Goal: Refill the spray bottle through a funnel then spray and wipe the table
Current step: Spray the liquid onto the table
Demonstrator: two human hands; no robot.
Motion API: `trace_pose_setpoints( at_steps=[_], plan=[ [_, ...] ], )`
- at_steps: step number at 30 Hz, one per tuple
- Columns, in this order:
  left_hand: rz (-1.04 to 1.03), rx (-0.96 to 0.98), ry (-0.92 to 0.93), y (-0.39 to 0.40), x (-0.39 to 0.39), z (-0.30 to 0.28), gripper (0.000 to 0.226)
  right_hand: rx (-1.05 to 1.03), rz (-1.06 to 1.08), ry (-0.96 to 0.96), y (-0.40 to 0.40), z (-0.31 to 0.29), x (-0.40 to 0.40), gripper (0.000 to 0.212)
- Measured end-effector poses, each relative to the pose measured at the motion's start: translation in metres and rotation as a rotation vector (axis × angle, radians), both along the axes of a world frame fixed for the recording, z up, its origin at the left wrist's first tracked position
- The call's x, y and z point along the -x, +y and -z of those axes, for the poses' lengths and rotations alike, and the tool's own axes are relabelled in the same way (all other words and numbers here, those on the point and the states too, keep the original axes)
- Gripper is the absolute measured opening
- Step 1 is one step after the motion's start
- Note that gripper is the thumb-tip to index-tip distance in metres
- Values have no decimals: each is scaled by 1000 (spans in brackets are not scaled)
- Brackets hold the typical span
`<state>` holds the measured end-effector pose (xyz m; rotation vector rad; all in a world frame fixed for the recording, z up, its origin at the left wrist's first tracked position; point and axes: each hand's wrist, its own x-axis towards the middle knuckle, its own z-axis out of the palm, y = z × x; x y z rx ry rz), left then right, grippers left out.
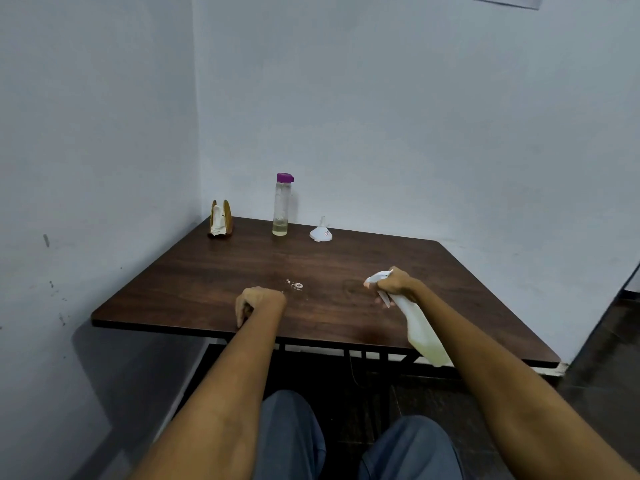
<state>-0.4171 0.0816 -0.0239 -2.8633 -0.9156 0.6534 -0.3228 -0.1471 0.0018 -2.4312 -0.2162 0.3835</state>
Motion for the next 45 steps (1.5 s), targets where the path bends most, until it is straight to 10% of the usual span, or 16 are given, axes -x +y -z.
trace_pose_setpoints(
  at_steps=[16,29,45],
  plan=[
    [14,-6,-18,-3,1,-2,31,125,82,-137,7,4,0,30],
    [36,-16,-38,0,7,-1,28,-59,-356,-65,49,-22,18,23],
    [46,-5,-62,-5,11,-7,33,71,-78,-133,83,-1,3,50]
  ],
)
